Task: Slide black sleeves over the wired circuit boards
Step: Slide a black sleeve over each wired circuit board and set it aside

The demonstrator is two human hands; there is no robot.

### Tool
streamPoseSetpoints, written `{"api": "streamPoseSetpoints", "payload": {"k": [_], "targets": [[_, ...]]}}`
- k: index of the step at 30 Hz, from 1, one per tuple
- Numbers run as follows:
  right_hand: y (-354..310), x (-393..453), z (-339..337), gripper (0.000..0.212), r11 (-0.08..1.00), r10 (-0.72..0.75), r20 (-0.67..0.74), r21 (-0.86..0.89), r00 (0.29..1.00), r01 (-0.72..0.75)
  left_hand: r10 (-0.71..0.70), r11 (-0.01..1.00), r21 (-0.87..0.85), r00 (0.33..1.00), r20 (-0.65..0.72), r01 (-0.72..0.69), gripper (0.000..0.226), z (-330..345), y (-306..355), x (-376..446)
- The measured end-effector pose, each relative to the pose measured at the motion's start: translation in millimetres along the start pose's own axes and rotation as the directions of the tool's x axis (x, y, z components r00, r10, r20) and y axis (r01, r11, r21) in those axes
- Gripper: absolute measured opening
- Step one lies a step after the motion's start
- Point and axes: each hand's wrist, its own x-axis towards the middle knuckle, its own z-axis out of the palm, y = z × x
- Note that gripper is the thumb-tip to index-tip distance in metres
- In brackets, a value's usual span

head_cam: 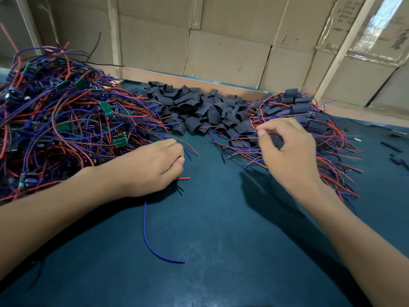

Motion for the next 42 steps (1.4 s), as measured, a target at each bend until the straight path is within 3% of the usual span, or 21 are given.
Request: {"api": "streamPoseSetpoints", "payload": {"k": [5, 9, 13, 18, 21, 25, 27, 30, 33, 35, 42], "targets": [[-14.7, 19.8, 36.8, 0.012, 0.987, -0.076, 0.257, -0.114, 0.963, 0.108, 0.018, 0.999, 0.041, 0.998, 0.055, -0.02, 0.028, 2.9, 2.5, 1.2], [-32.9, 65.9, 82.4, 0.031, 0.978, 0.042, 0.467, -0.199, 0.883, 0.059, 0.049, 0.997, 0.053, 0.998, 0.039, -0.051, 0.036, 2.1, 3.2, 2.0], [-35.9, 90.0, 126.6, 0.046, 0.976, 0.194, 0.512, -0.183, 0.837, -0.114, 0.066, 0.997, 0.041, 0.998, 0.025, -0.067, 0.034, 0.5, 5.1, 1.3], [-30.2, 83.9, 153.8, 0.017, 0.956, 0.249, 0.463, -0.26, 0.851, -0.138, 0.135, 0.983, -0.128, 0.991, 0.007, -0.133, 0.033, 1.5, 3.8, 1.7], [-31.4, 87.1, 139.6, 0.025, 0.983, 0.163, 0.441, -0.154, 0.883, -0.104, 0.148, 0.969, -0.195, 0.988, -0.036, -0.153, 0.034, 1.7, 2.3, 1.2], [-33.9, 69.1, 97.0, 0.018, 0.966, 0.08, 0.346, 0.204, 0.935, -0.158, 0.081, 0.953, -0.278, 0.986, -0.144, -0.119, 0.037, 3.2, -3.2, 3.4], [-34.2, 48.8, 73.4, 0.024, 0.86, 0.108, 0.366, 0.433, 0.924, -0.272, 0.049, 0.949, -0.296, 0.976, -0.213, -0.112, 0.037, 1.7, -4.9, 3.5], [-28.5, 20.7, 40.4, 0.029, 0.616, 0.13, 0.434, 0.669, 0.891, -0.416, -0.02, 0.906, -0.407, 0.948, -0.318, -0.118, 0.034, -3.0, -2.6, 1.5], [-21.7, -1.3, 18.8, 0.035, 0.428, 0.145, 0.494, 0.75, 0.858, -0.504, -0.041, 0.858, -0.486, 0.923, -0.383, -0.164, 0.026, -6.4, 5.1, -0.1], [-17.8, -13.5, 11.7, 0.041, 0.37, 0.156, 0.526, 0.754, 0.836, -0.543, -0.025, 0.855, -0.484, 0.918, -0.396, -0.186, 0.023, -7.7, 12.9, -0.3], [-21.8, -24.6, 7.2, 0.048, 0.47, 0.106, 0.572, 0.691, 0.813, -0.548, 0.003, 0.884, -0.43, 0.924, -0.384, -0.181, 0.026, -8.0, 23.0, -3.3]]}}
